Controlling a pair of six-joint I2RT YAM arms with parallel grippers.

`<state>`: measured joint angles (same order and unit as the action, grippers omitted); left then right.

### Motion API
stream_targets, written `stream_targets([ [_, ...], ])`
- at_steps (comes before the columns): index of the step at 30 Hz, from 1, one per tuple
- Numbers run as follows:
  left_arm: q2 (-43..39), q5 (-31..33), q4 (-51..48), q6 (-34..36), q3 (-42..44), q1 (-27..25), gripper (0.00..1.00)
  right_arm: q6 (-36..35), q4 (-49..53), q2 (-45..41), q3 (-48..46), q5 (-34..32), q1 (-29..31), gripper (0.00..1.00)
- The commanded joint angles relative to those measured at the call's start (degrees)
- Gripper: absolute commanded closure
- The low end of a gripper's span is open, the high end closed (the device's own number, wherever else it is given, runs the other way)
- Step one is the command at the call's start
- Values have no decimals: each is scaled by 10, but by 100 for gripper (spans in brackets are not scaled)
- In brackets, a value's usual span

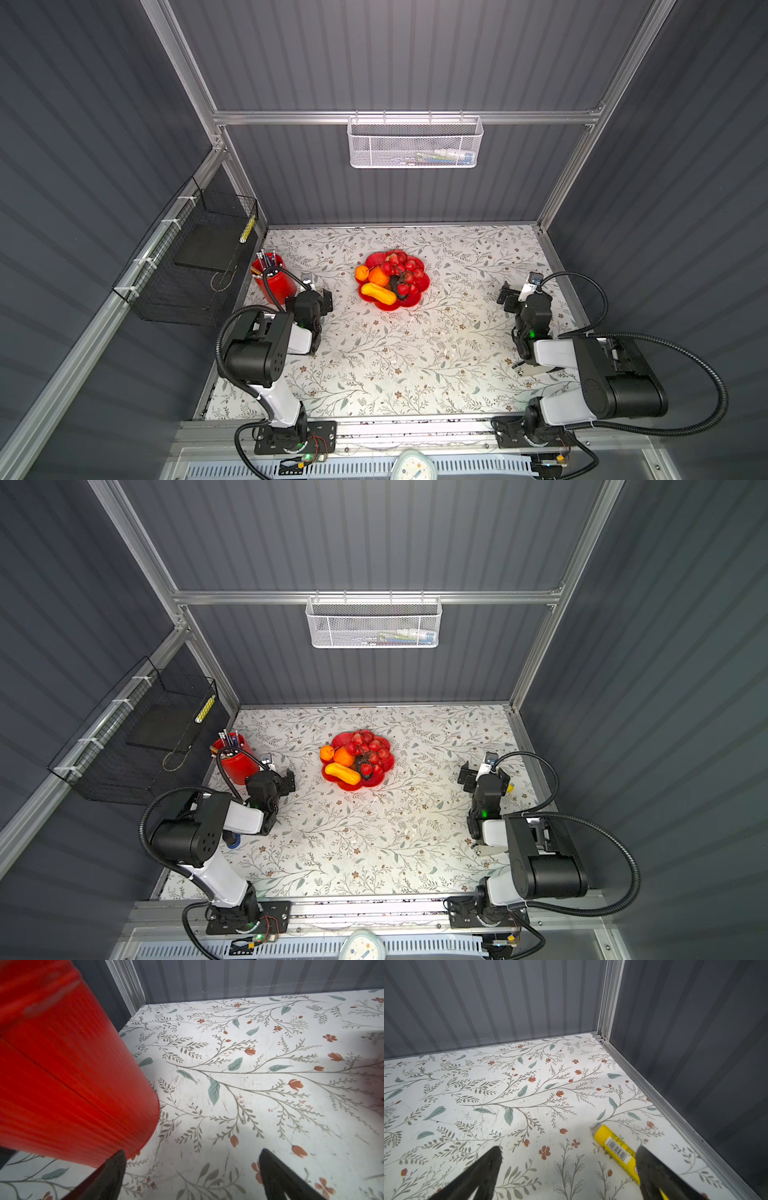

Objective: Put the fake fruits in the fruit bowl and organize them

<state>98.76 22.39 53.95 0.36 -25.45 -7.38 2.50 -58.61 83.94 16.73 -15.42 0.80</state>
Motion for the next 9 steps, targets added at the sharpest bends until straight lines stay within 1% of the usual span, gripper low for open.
stream_targets([
  [1,-2,0,-2,-10,-9,5,0,-3,-46,6,-11,6,2,1],
  [3,-2,0,-4,-12,-11,7,0,3,-17,2,2,2,0,1],
  [4,-3,-1,-5,-13,-11,8,0,6,-3,3,9,19,-7,1],
  [5,-2,-2,-4,-13,-11,8,0,10,-3,1,7,31,-13,1],
  [9,-3,-1,-4,-13,-10,8,0,11,-2,-1,7,33,-13,1],
])
